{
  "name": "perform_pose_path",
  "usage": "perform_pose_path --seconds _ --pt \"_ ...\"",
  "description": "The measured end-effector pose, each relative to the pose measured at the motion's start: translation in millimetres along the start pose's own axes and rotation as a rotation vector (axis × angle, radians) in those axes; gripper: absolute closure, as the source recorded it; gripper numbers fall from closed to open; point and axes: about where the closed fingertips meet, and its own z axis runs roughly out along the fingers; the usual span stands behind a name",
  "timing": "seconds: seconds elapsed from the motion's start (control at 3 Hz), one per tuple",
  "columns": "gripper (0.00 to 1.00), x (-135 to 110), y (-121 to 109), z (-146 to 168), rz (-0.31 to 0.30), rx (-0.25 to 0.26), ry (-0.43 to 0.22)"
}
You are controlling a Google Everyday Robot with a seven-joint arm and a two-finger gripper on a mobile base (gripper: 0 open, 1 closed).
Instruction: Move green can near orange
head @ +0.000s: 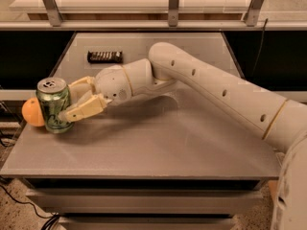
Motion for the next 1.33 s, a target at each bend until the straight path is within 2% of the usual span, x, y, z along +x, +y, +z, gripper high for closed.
perform_pose_path --seconds 0.33,1.33 --pt "0.82 -2.4 -2.0 3.3 -0.024 0.004 -0.012" --pt "0.13 -3.3 -3.4 6.0 -0.033 -0.013 -0.014"
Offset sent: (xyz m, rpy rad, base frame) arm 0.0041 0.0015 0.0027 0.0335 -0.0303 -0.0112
